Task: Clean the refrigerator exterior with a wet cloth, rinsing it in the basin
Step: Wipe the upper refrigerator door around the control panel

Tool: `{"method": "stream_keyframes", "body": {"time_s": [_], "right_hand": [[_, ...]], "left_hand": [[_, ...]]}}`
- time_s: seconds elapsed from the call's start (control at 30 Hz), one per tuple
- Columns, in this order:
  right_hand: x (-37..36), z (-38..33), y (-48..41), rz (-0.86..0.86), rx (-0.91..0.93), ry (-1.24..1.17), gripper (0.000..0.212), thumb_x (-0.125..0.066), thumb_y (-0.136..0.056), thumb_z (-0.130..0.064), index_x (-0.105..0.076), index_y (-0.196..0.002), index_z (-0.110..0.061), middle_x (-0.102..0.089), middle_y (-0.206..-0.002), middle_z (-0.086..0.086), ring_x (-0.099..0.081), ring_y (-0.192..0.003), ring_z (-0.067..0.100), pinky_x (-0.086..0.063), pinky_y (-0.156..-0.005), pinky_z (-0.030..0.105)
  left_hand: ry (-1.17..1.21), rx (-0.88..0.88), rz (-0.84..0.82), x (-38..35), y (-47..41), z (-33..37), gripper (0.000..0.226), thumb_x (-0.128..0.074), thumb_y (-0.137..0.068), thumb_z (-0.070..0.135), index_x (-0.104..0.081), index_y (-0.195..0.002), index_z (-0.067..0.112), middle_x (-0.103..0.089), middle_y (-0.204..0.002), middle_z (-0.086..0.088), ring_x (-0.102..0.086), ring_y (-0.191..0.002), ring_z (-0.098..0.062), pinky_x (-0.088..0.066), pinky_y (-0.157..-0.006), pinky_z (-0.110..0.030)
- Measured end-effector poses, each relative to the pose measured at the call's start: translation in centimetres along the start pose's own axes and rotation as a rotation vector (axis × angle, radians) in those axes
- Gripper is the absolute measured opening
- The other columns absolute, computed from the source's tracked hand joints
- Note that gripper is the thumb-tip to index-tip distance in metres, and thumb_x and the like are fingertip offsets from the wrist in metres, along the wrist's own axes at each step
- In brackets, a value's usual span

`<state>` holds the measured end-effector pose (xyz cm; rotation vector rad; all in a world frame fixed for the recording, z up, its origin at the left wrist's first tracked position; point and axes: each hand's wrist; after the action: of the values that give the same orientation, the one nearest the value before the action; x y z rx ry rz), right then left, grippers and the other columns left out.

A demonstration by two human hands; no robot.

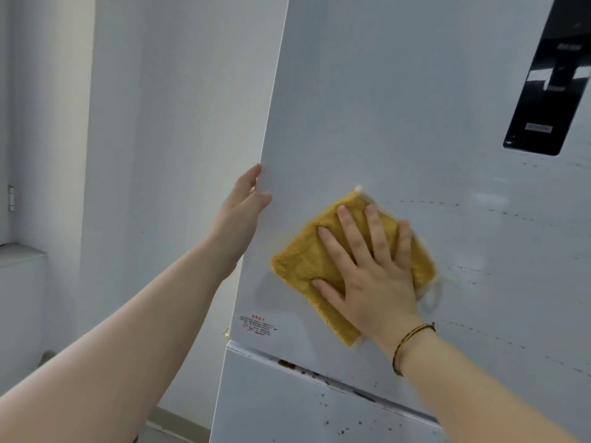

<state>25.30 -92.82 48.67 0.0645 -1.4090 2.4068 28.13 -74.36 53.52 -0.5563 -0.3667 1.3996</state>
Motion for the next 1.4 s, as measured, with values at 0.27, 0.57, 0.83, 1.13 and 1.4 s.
{"method": "stream_keyframes", "body": {"time_s": [0.27,0.57,0.83,1.13,1.4], "right_hand": [[0.1,1.5,1.7,-0.036,0.2,0.039,0.066,-0.033,-0.077,-0.059,-0.035,-0.133,-0.024,-0.026,-0.144,0.004,-0.001,-0.141,0.03,0.006,-0.111,0.052],[4.2,12.2,-0.9,0.105,-0.519,0.053,0.069,-0.033,-0.079,-0.059,-0.031,-0.135,-0.018,-0.031,-0.146,0.016,-0.012,-0.132,0.035,0.014,-0.108,0.038],[3.3,9.8,-3.0,0.002,0.071,0.06,0.063,-0.031,-0.081,-0.059,-0.034,-0.133,-0.024,-0.029,-0.144,0.008,-0.021,-0.133,0.034,0.001,-0.109,0.051],[6.0,17.3,-5.2,0.147,-0.711,0.044,0.077,-0.02,-0.08,-0.058,-0.029,-0.143,-0.015,-0.018,-0.153,0.014,-0.007,-0.14,0.038,0.008,-0.11,0.046],[5.8,18.2,-2.9,-0.029,0.122,0.141,0.061,-0.015,-0.089,-0.061,-0.034,-0.133,-0.024,-0.034,-0.144,0.005,-0.024,-0.131,0.028,0.002,-0.11,0.042]], "left_hand": [[-0.272,-0.042,0.181,-1.9,0.6,0.0,0.058,-0.046,-0.092,0.022,-0.02,-0.143,0.034,-0.013,-0.153,0.011,-0.015,-0.14,-0.009,-0.013,-0.114,-0.03],[-0.736,-0.367,0.147,-8.1,1.8,-1.2,0.064,-0.026,-0.082,0.041,-0.014,-0.143,0.03,0.011,-0.138,0.023,0.016,-0.134,0.001,0.015,-0.108,-0.02],[-0.79,-0.459,0.212,-8.3,1.2,-3.0,0.07,-0.022,-0.073,0.046,-0.028,-0.141,0.028,-0.008,-0.145,0.007,0.004,-0.136,-0.005,0.01,-0.108,-0.021],[-0.876,-0.501,0.303,-9.3,0.9,-3.5,0.062,-0.015,-0.087,0.063,-0.02,-0.136,0.025,-0.019,-0.15,-0.007,0.002,-0.133,-0.019,0.006,-0.106,-0.029],[-1.019,-0.579,0.326,-10.0,0.8,-3.5,0.073,-0.006,-0.089,0.062,-0.028,-0.134,0.008,-0.021,-0.141,-0.011,-0.007,-0.133,-0.026,-0.011,-0.112,-0.045]]}}
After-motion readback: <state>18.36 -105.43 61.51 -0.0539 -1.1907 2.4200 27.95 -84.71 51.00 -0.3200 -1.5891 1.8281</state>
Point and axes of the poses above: each hand's wrist, its own y-axis away from the middle knuckle, its own x-axis out of the back of the hand, z = x × y
